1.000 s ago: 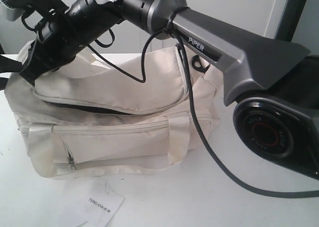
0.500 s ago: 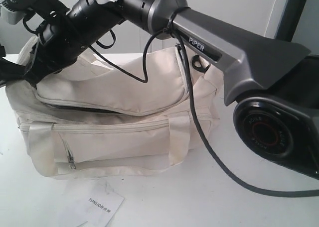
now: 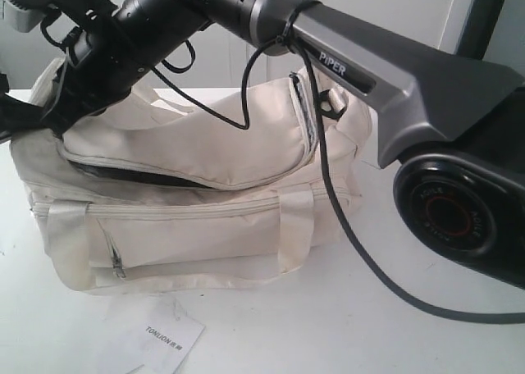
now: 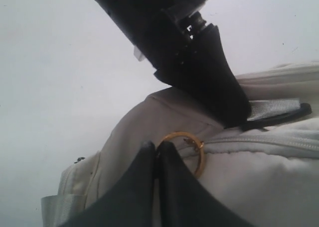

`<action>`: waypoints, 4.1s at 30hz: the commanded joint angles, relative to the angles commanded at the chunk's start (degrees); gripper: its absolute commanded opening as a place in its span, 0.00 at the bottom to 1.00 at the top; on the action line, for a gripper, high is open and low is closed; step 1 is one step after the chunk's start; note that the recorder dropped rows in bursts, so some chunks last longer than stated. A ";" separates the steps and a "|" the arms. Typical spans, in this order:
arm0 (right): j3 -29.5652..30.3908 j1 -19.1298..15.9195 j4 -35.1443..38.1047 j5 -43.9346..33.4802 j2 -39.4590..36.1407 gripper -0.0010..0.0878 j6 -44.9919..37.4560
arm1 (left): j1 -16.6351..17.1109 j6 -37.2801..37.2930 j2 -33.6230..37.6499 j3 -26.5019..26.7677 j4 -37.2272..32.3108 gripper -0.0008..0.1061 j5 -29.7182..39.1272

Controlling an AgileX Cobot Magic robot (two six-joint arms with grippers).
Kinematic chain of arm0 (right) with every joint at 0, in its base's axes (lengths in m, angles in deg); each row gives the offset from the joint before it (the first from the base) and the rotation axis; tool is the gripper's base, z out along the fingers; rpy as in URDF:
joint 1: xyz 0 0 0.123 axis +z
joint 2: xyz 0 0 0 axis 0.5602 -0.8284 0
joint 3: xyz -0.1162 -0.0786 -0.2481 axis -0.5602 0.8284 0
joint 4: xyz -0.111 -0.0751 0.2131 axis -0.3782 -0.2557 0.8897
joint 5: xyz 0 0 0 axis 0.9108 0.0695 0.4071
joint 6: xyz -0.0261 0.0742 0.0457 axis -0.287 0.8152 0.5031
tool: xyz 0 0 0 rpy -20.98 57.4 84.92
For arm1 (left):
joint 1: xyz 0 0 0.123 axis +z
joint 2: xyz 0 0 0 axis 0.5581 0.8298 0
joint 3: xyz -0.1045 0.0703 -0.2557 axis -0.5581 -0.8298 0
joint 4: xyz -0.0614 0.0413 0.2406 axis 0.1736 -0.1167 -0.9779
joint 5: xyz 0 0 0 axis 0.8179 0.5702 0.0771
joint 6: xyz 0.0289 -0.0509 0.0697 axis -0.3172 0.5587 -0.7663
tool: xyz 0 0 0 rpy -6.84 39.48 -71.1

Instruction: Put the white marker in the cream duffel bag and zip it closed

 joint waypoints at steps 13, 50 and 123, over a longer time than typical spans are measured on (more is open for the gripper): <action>0.00 0.00 1.19 -5.47 0.25 0.01 0.00 | 0.00 0.00 0.00 0.00 0.48 0.01 -0.23; 0.00 1.69 1.96 -6.74 0.44 0.01 1.96 | 0.00 0.35 0.00 0.00 3.06 0.01 -0.60; 5.97 3.30 -4.90 -6.74 2.75 0.01 19.76 | 0.00 0.55 0.00 0.00 7.88 0.01 -0.95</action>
